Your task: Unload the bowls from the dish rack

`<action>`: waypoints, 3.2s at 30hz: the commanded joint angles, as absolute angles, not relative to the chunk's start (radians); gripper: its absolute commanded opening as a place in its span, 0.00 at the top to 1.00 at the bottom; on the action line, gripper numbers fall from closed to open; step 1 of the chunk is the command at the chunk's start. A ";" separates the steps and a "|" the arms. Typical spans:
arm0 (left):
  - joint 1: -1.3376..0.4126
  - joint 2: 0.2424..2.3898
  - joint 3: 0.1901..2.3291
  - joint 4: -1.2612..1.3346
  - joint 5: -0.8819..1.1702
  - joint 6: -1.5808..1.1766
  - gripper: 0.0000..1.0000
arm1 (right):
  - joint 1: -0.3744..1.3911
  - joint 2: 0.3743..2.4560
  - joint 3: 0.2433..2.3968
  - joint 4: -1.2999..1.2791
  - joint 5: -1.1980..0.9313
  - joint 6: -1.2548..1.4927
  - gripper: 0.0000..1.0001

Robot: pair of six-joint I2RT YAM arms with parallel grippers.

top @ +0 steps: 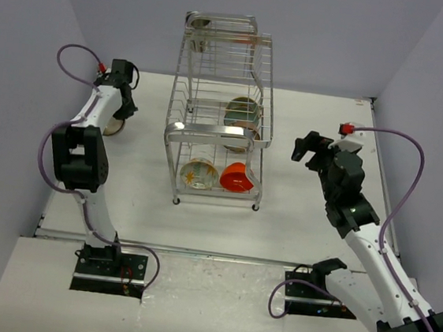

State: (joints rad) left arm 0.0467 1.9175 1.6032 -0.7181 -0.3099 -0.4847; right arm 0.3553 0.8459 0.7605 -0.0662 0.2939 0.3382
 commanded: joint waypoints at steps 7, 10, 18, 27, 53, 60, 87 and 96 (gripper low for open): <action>0.046 2.250 2.068 -0.853 -0.486 -0.380 1.00 | 0.356 0.929 0.818 -0.018 0.310 0.295 0.01; 0.046 2.324 2.150 -0.889 -0.502 -0.374 1.00 | 0.356 0.956 0.834 -0.017 0.304 0.298 0.01; 0.048 2.392 2.227 -0.910 -0.517 -0.345 1.00 | 0.356 1.025 0.834 0.032 0.298 0.295 0.01; 0.064 2.396 2.218 -0.894 -0.491 -0.341 0.94 | 0.356 1.158 0.871 0.095 0.299 0.268 0.01; 0.094 2.344 2.221 -0.871 -0.377 -0.347 0.37 | 0.354 1.212 0.884 0.133 0.291 0.262 0.01; 0.095 2.166 2.194 -0.845 -0.302 -0.385 0.32 | 0.348 1.287 0.916 0.175 0.241 0.213 0.01; 0.104 1.132 1.135 -0.289 0.327 -0.575 0.30 | 0.382 1.416 0.912 0.255 -0.210 -0.038 0.12; 0.104 1.123 1.112 -0.287 0.344 -0.578 0.30 | 0.408 1.502 0.956 0.308 -0.230 0.034 0.18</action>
State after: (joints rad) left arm 0.0982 1.1290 1.1172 -0.3214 0.3225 -0.5697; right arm 0.4061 1.4849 0.9215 0.2607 -0.2047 0.0078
